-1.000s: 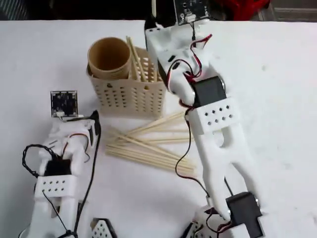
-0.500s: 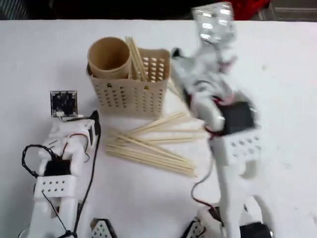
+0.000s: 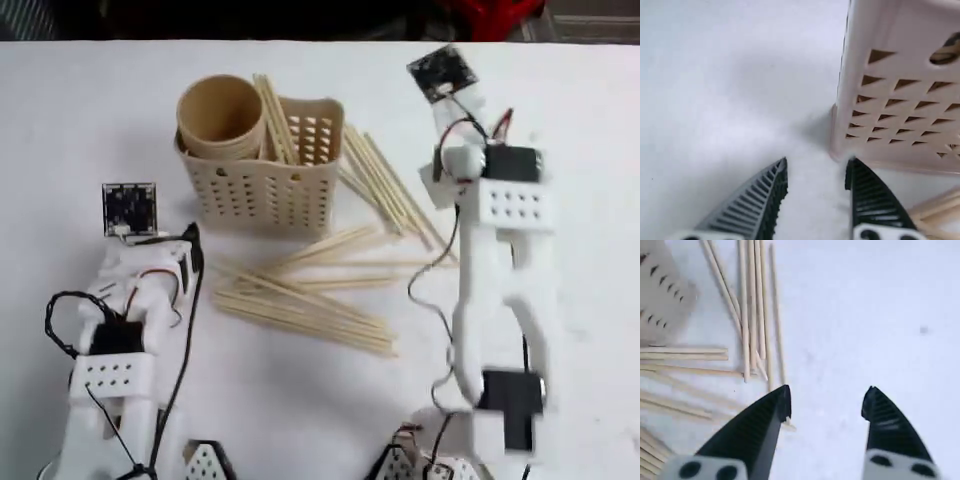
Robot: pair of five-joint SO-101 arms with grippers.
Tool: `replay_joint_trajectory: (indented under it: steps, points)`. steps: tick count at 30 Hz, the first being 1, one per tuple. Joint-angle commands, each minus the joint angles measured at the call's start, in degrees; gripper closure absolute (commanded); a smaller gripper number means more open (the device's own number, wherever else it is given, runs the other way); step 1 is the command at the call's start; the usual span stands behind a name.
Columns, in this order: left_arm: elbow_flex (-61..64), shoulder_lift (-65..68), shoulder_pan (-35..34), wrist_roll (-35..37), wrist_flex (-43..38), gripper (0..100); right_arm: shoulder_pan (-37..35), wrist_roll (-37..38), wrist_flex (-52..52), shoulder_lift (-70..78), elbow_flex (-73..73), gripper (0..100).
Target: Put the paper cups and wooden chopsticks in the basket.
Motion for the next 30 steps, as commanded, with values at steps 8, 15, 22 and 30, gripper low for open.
replay_joint_trajectory:
  steps: [8,15,22,30]
  points:
    - [-0.26,-0.92,0.48,-0.70,-1.41,80,-2.07,2.02,-13.85,16.31,-0.88,76.2]
    - [-0.26,-0.92,0.48,-0.70,-1.41,80,-1.80,2.02,-19.12,22.81,-0.88,76.2]
    - [-0.26,-1.10,0.48,-0.70,-1.41,80,-1.71,2.02,-19.47,28.26,-3.34,76.2]
    - [-0.26,-1.10,0.48,-0.70,-1.41,80,-0.48,2.02,-11.12,38.64,-15.30,77.2]
